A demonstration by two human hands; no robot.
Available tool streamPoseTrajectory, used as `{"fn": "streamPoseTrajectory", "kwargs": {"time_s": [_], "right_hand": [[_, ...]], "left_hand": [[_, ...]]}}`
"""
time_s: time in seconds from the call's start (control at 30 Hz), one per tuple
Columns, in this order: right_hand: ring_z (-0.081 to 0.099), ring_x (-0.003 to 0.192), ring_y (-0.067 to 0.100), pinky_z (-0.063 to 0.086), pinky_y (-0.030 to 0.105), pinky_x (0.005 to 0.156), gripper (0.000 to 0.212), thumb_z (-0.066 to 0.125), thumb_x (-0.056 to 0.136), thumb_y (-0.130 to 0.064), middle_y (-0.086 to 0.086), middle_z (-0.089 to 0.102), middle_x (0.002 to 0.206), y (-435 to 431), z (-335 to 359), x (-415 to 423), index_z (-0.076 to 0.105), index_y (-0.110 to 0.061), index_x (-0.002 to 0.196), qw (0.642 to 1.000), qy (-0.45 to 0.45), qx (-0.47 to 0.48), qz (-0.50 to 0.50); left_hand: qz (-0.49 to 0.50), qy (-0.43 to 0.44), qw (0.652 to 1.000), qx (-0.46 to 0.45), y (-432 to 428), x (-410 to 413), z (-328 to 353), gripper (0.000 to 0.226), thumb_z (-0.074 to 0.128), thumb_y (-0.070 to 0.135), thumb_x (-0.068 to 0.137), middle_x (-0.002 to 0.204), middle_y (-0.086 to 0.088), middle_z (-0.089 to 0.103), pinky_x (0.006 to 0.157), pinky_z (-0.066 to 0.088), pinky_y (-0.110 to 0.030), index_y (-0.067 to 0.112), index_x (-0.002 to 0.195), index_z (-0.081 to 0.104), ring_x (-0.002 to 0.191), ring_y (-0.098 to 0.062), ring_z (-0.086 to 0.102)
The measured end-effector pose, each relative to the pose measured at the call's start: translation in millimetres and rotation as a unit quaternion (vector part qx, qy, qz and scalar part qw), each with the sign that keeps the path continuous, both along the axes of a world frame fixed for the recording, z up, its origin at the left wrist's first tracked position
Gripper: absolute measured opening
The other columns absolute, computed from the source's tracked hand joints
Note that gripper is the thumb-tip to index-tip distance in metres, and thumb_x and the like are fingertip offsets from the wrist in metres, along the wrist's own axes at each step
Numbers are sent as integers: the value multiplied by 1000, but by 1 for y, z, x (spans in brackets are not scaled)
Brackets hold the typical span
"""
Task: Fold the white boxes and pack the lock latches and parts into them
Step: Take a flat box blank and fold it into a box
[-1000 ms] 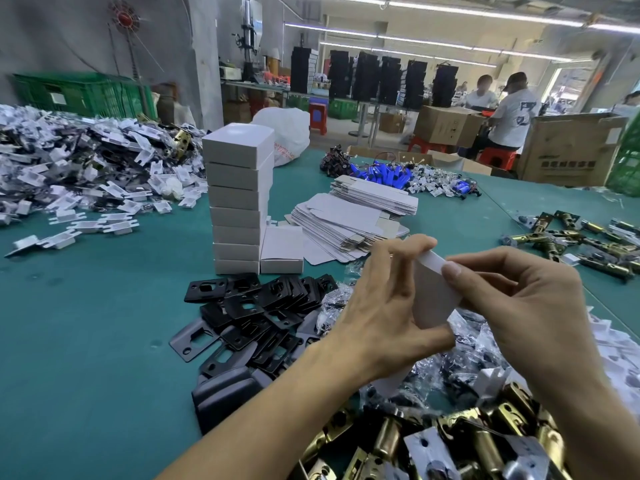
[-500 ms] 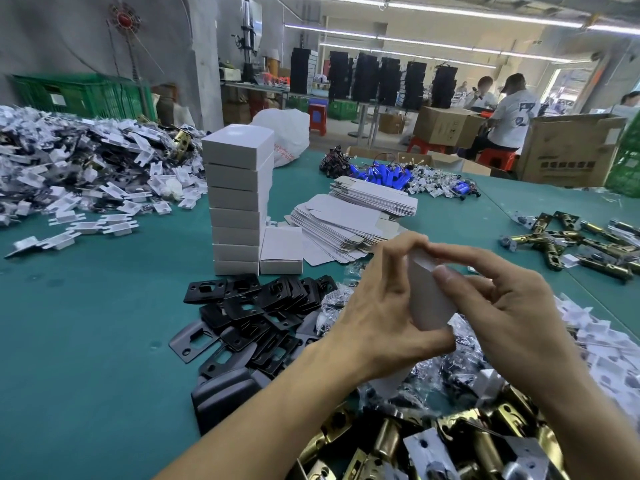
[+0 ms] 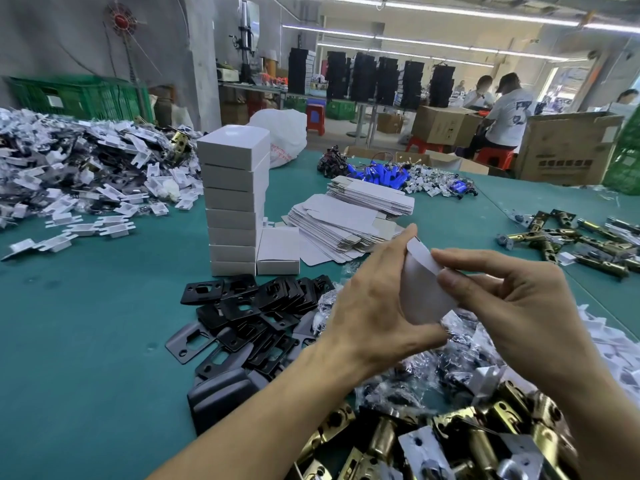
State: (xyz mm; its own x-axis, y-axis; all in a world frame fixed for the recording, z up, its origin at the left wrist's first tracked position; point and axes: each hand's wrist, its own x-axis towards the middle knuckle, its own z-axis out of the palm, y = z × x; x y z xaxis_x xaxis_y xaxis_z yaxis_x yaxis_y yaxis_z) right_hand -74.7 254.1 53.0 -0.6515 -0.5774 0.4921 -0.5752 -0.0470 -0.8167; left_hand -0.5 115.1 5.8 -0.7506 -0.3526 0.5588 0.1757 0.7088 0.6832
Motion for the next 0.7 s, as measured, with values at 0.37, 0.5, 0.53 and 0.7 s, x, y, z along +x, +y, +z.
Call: {"fn": "streamPoseTrajectory", "kwargs": {"time_s": [0.37, 0.5, 0.53, 0.7], "right_hand": [[69, 72, 4, 56, 23, 65, 14, 73, 74, -27, -3, 73, 82, -7, -1, 4, 69, -17, 82, 997, -20, -69, -31], [73, 77, 9, 58, 21, 68, 11, 73, 75, -22, -3, 76, 87, -5, -1, 2, 72, -15, 84, 997, -32, -70, -14], [73, 78, 9, 58, 20, 68, 12, 73, 75, -23, -4, 77, 88, -5, -1, 2, 71, -16, 84, 997, -24, -65, -19], [73, 78, 5, 58, 19, 68, 11, 72, 73, -24, -11, 76, 87, -2, 0, -2, 70, -19, 82, 998, 2, -50, -25]], "left_hand": [[25, -42, 991, -126, 2, 6, 8, 115, 82, 41, 60, 137, 1, 53, 88, 52, -40, 29, 157, 22, 112, -19, 56], [24, -25, 993, -117, 2, 7, 8, 110, 85, 40, 60, 135, -3, 57, 84, 54, -38, 22, 155, 32, 107, -22, 60], [24, -25, 993, -117, 2, 7, 8, 109, 85, 40, 60, 134, -4, 59, 83, 55, -38, 21, 154, 33, 105, -23, 61], [33, -23, 993, -109, 4, 7, 7, 105, 82, 41, 61, 132, -5, 63, 80, 56, -40, 21, 153, 37, 101, -26, 65]]}}
